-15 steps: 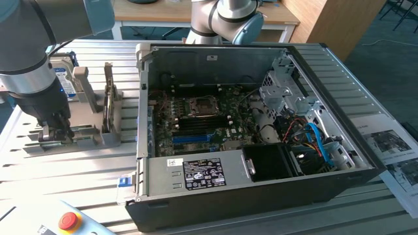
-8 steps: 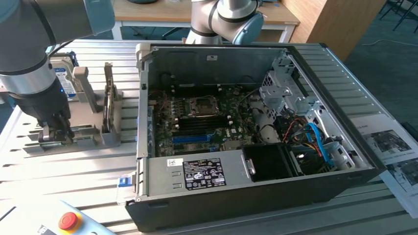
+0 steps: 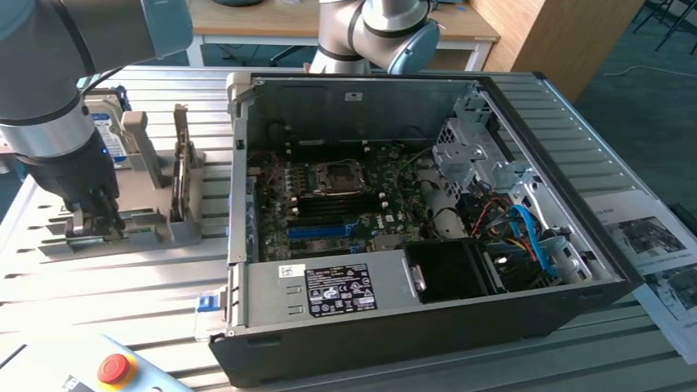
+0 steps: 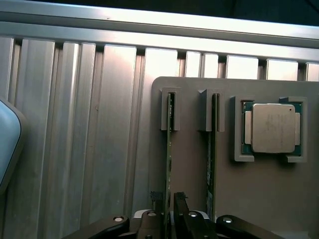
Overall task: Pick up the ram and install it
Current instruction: 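Pick up the ram and move it above insertion slot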
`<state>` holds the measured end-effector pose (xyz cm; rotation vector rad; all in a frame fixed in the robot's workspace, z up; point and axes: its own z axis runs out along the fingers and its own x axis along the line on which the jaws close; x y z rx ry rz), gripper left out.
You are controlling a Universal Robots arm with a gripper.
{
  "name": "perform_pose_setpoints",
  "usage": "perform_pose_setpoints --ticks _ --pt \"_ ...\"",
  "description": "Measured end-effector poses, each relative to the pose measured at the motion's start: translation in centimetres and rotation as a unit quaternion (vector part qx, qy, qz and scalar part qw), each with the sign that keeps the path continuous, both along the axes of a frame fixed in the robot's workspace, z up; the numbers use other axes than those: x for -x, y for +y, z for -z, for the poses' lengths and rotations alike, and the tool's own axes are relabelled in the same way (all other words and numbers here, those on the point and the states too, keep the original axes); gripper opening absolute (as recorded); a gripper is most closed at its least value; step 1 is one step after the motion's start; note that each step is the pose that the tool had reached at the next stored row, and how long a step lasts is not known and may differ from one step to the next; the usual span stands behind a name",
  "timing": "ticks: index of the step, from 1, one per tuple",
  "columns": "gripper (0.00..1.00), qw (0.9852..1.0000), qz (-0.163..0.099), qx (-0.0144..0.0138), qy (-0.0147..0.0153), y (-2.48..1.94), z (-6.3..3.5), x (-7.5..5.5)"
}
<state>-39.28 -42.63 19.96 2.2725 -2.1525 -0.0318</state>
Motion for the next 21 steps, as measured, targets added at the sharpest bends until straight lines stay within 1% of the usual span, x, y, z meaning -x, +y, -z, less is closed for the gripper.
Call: perform_pose_setpoints --ticks 17,18,19,20,21 --pt "0.23 1.0000 0.000 0.0000 0.0000 0.00 0.00 -0.04" --pt "0.21 1.0000 0.000 0.0000 0.0001 0.00 0.00 -0.04" --pt "0.15 1.0000 0.000 0.0000 0.0001 0.00 0.00 -0.04" --pt "0.15 1.0000 0.000 0.0000 0.0001 0.00 0.00 -0.04" --pt "0.12 1.0000 0.000 0.0000 0.0000 0.00 0.00 -0.04"
